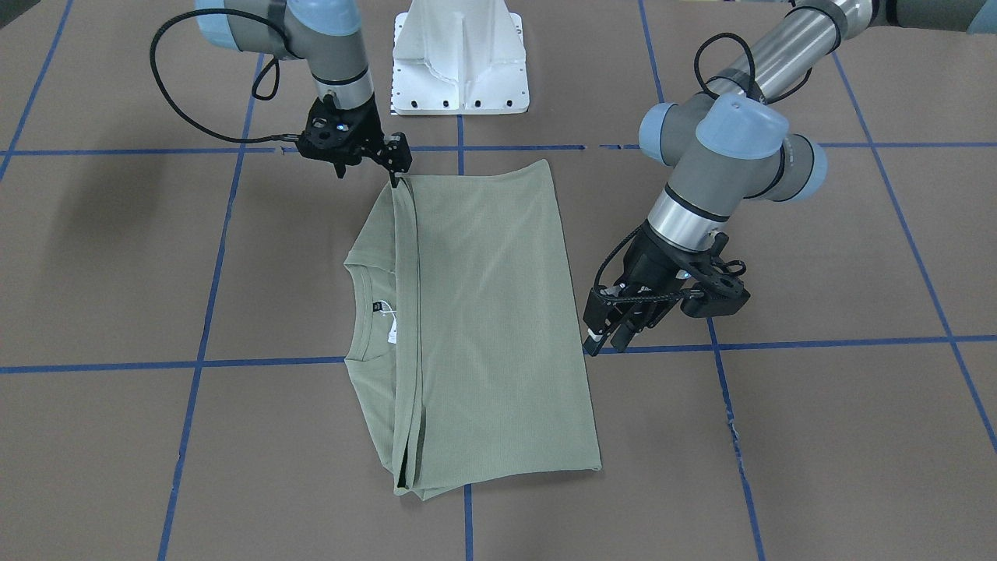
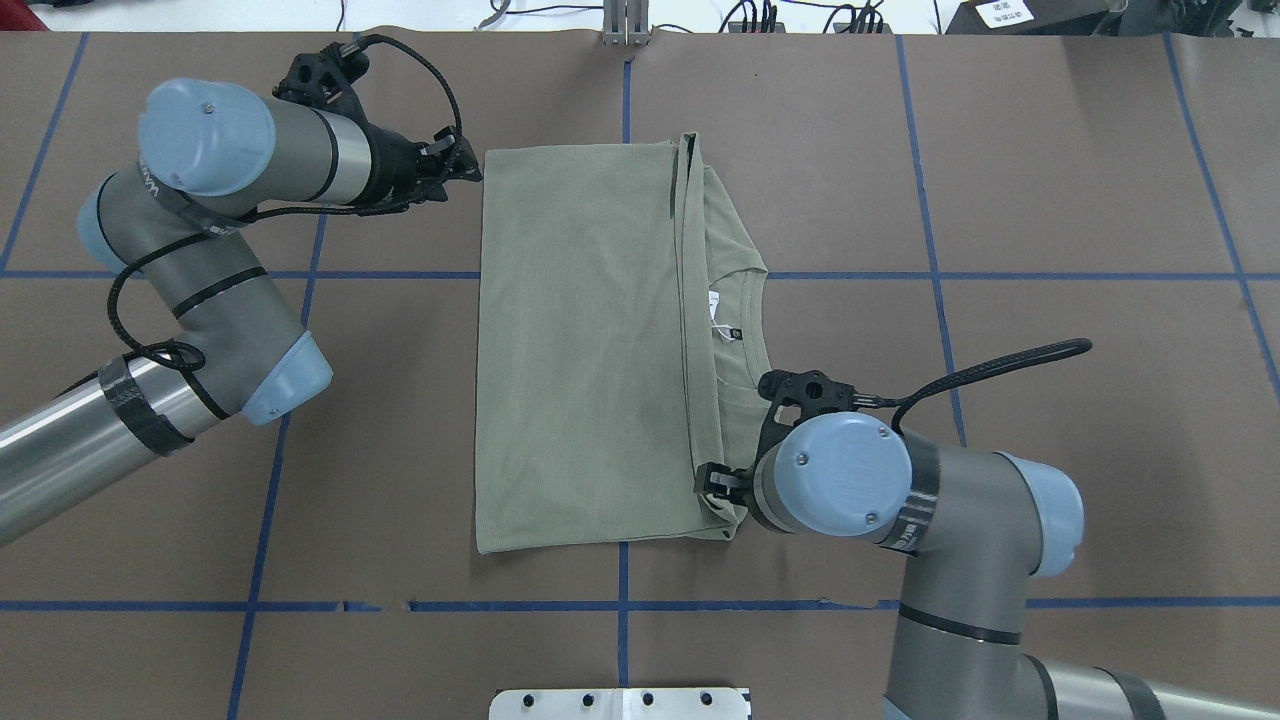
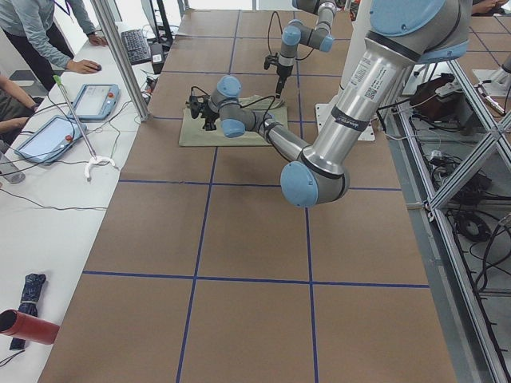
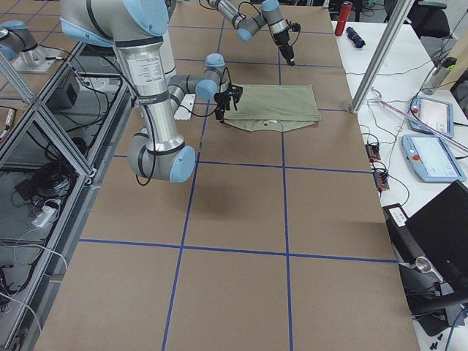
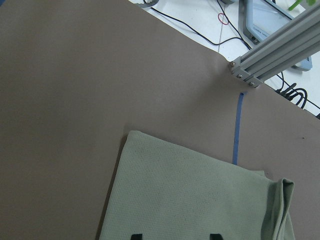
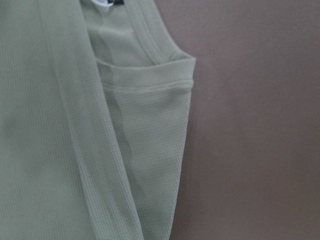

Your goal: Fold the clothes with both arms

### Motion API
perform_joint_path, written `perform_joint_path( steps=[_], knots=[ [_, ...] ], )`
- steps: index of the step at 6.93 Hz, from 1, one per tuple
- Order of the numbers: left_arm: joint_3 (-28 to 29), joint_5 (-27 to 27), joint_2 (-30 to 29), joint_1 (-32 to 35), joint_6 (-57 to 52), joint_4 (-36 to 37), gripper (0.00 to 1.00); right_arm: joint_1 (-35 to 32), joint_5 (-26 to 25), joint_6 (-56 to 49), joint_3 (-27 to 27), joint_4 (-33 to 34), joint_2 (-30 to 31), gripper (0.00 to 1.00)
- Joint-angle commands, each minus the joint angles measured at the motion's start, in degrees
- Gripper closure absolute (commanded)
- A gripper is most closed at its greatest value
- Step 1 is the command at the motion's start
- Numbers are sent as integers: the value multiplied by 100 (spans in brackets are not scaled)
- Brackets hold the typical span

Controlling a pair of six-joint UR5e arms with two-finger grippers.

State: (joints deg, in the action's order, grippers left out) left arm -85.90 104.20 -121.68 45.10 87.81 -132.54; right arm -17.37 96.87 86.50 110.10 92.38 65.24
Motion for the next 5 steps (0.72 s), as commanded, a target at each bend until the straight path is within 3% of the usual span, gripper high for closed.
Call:
perform_joint_path(
  steps=[1, 3, 5],
  knots=[
    [-50, 39, 187, -1, -1, -8, 46, 58, 315, -1419, -391, 796, -537, 0],
    [-103, 39, 320, -19, -1, -43, 46, 58, 333, -1864, -1092, 808, -1046, 0],
    [-112, 48, 372, -28, -1, -61, 46, 58, 455, -2345, -1079, 1322, -1057, 0]
  ],
)
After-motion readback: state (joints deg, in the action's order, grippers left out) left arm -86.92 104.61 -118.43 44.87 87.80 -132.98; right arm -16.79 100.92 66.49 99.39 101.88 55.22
